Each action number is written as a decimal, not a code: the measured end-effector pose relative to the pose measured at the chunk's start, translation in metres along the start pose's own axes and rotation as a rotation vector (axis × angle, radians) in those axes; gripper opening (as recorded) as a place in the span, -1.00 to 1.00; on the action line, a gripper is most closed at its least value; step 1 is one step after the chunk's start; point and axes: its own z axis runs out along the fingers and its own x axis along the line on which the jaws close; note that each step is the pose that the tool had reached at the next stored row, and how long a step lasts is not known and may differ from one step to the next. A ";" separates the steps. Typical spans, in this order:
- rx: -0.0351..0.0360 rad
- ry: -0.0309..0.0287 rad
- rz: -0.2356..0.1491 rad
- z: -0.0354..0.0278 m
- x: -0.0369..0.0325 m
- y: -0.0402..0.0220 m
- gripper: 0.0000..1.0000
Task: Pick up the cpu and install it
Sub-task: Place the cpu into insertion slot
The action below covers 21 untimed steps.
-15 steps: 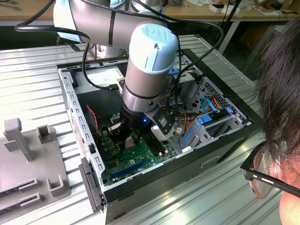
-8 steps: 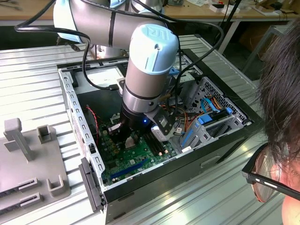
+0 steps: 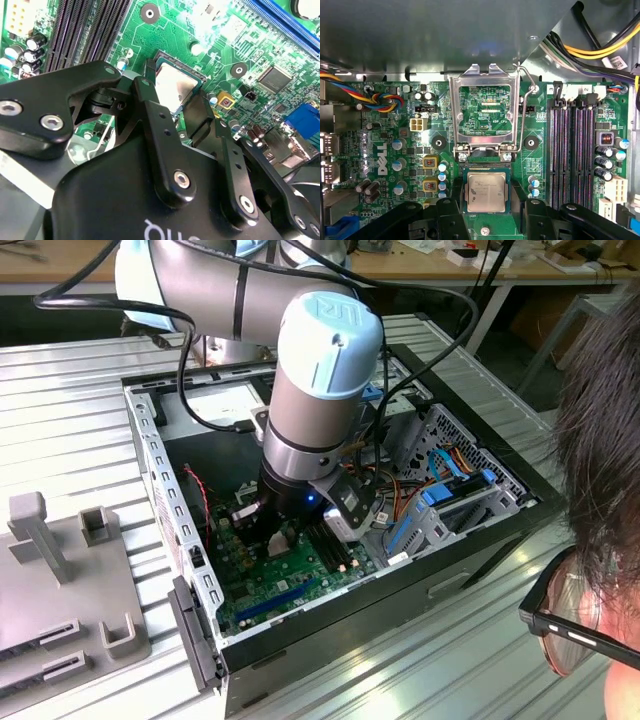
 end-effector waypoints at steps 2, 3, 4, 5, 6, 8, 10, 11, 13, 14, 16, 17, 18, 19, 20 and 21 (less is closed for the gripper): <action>-0.0001 0.0000 0.000 0.0000 -0.0001 0.0001 -0.05; -0.0001 0.0000 0.001 0.0000 -0.0001 0.0001 -0.05; -0.0001 -0.0001 0.001 0.0000 0.0000 0.0001 -0.05; -0.0001 -0.0001 0.001 0.0000 0.0003 0.0001 -0.05; -0.0002 0.0000 0.001 0.0000 0.0006 0.0002 -0.05; -0.0003 0.0001 0.002 0.0000 0.0009 0.0007 -0.05; -0.0002 0.0001 0.003 0.0000 0.0009 0.0009 -0.05; -0.0003 0.0001 0.003 0.0000 0.0009 0.0010 -0.05; -0.0003 0.0000 0.005 0.0000 0.0009 0.0010 -0.05; -0.0003 0.0001 0.005 0.0000 0.0009 0.0011 -0.05; -0.0008 0.0000 0.008 0.0000 0.0009 0.0011 -0.05; -0.0009 0.0000 0.009 0.0000 0.0009 0.0010 -0.05; -0.0010 0.0000 0.011 0.0000 0.0010 0.0009 -0.05; -0.0010 0.0000 0.012 0.0000 0.0010 0.0008 -0.05; -0.0009 0.0000 0.012 0.0000 0.0009 0.0007 -0.05; -0.0009 0.0000 0.012 0.0000 0.0009 0.0007 -0.05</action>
